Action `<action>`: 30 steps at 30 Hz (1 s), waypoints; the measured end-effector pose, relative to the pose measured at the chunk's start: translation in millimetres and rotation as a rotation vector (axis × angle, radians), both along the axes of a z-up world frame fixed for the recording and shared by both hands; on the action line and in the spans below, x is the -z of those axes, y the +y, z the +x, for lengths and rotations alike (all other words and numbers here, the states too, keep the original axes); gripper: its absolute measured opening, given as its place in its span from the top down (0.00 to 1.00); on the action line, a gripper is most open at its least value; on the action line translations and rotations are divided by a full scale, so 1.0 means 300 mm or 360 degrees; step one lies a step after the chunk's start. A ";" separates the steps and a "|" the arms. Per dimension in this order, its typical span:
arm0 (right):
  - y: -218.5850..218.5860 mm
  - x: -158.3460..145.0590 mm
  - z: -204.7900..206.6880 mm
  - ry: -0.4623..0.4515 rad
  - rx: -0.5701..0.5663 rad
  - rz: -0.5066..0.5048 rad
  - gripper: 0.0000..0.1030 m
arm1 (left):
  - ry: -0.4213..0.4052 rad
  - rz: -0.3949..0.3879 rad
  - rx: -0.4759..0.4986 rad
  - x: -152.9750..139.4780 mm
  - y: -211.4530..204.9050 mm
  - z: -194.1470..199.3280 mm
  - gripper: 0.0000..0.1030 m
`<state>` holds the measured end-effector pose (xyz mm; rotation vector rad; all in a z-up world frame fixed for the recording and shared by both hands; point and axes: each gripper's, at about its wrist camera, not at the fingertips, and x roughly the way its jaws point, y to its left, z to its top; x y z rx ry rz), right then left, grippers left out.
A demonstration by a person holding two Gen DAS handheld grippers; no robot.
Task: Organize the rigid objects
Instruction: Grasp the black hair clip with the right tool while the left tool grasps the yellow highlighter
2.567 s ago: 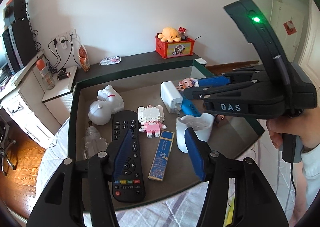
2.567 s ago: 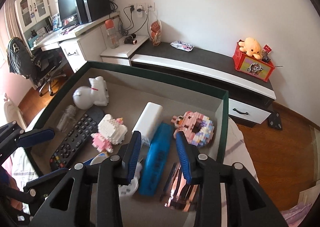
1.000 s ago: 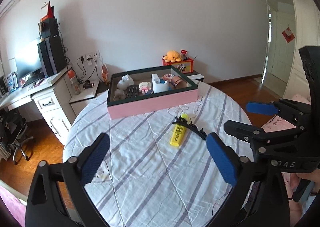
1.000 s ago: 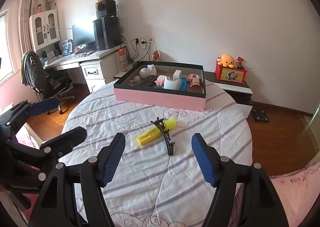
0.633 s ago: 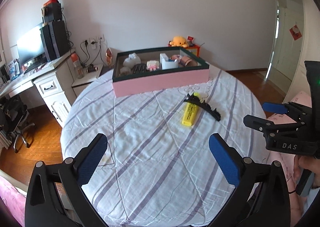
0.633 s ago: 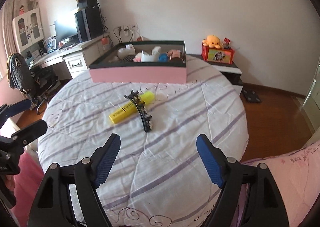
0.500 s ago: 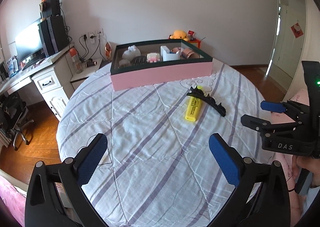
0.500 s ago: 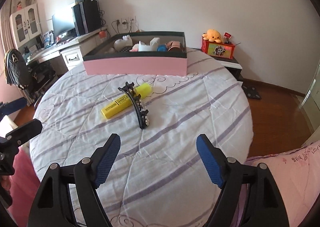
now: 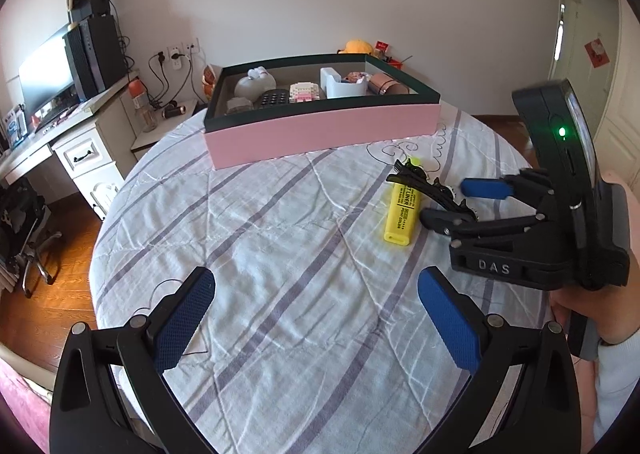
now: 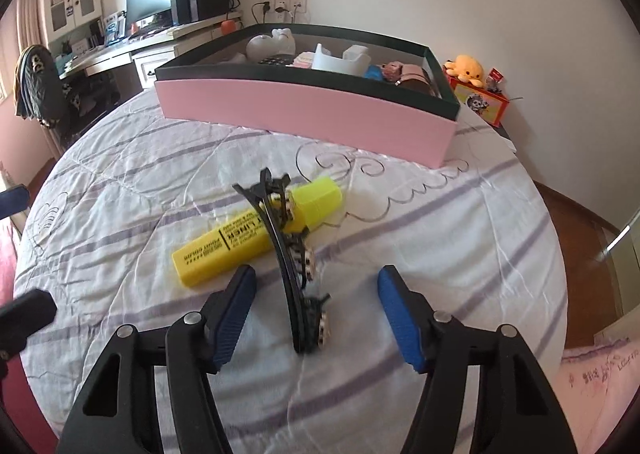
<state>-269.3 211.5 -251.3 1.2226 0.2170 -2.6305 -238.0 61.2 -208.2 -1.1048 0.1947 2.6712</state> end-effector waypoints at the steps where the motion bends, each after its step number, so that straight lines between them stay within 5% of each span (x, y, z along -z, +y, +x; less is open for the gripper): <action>1: 0.005 -0.005 -0.004 0.0008 -0.0013 -0.0020 0.67 | -0.0005 -0.0002 0.0009 0.003 0.008 -0.006 0.00; 2: 0.015 -0.007 -0.004 0.0009 -0.0026 -0.0046 0.81 | -0.0008 -0.0007 0.0020 0.005 0.019 -0.013 0.00; 11: 0.177 -0.021 0.047 0.0060 0.0183 -0.0081 0.81 | -0.0048 -0.0023 0.0155 0.038 0.164 -0.122 0.00; 20: 0.209 0.012 0.045 0.0088 0.0201 -0.0190 0.81 | -0.0158 -0.0062 0.0208 0.115 0.270 -0.273 0.02; 23: 0.218 0.012 0.042 0.0088 0.0204 -0.0222 0.81 | -0.0204 -0.0037 0.0220 0.133 0.276 -0.307 0.27; 30: 0.219 0.014 0.042 0.0085 0.0202 -0.0238 0.81 | -0.0166 -0.0048 0.0255 0.135 0.298 -0.321 0.57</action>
